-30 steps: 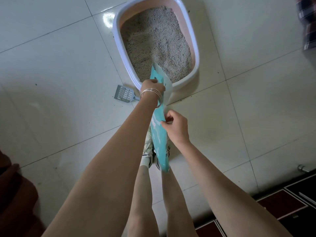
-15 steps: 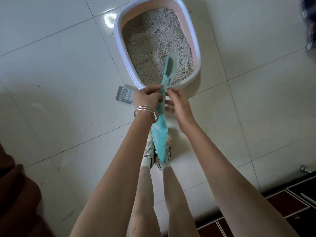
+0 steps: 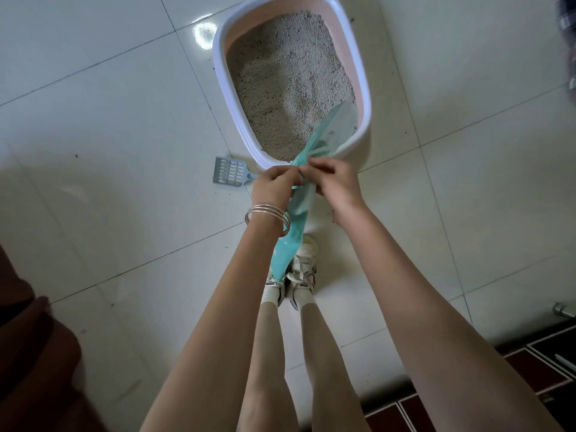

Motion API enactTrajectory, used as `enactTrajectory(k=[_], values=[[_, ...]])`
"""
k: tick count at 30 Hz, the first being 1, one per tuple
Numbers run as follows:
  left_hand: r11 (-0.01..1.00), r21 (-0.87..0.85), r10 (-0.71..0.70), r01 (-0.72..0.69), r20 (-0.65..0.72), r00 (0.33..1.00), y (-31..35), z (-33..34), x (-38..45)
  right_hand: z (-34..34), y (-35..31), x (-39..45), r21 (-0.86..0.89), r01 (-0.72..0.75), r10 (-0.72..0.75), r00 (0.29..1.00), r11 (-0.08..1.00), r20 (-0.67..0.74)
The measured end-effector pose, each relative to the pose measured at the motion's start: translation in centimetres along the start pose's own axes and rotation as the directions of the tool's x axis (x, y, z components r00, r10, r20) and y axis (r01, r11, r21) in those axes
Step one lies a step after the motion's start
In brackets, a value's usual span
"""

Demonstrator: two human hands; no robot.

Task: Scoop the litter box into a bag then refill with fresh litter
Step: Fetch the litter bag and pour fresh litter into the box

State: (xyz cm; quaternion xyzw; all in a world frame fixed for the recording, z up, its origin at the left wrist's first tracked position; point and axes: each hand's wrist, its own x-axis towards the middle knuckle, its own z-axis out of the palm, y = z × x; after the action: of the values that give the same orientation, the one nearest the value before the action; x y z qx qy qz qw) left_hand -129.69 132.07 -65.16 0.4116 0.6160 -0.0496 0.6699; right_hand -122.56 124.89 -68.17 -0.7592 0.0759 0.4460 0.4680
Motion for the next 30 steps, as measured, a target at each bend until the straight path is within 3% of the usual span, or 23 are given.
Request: enactTrajectory(k=[3, 12, 16, 21, 25, 30], values=[[0.997, -0.069, -0.040, 0.039, -0.006, 0.999, 0.0, -0.3, 0.5, 0.3, 0.9, -1.0, 0.031, -0.062, 0.060, 0.995, 0.998, 0.077], [0.991, 0.132, 0.014, -0.010, -0.028, 0.999, -1.6, -0.9, 1.8, 0.9, 2.4, -3.0, -0.058, -0.042, 0.048, 0.993, 0.997, 0.106], [0.999, 0.034, -0.028, 0.029, -0.038, 0.999, -2.5, -1.8, 1.3, 0.6, 1.9, -3.4, -0.006, -0.046, 0.046, 0.996, 0.999, 0.080], [0.997, -0.058, 0.036, -0.042, -0.096, 0.995, -3.5, -2.9, -0.3, 0.7, 1.7, -4.2, -0.182, 0.075, -0.067, 0.997, 0.980, 0.049], [0.968, -0.195, 0.118, -0.159, -0.204, 0.972, -2.9, -5.1, -3.4, 1.8, 0.1, -7.8, -0.089, 0.086, -0.071, 0.986, 0.992, 0.153], [0.865, -0.452, 0.108, -0.219, -0.259, 0.960, -3.5, -9.7, -7.5, 4.2, -0.8, -11.9, -0.191, 0.213, -0.160, 0.952, 0.958, 0.261]])
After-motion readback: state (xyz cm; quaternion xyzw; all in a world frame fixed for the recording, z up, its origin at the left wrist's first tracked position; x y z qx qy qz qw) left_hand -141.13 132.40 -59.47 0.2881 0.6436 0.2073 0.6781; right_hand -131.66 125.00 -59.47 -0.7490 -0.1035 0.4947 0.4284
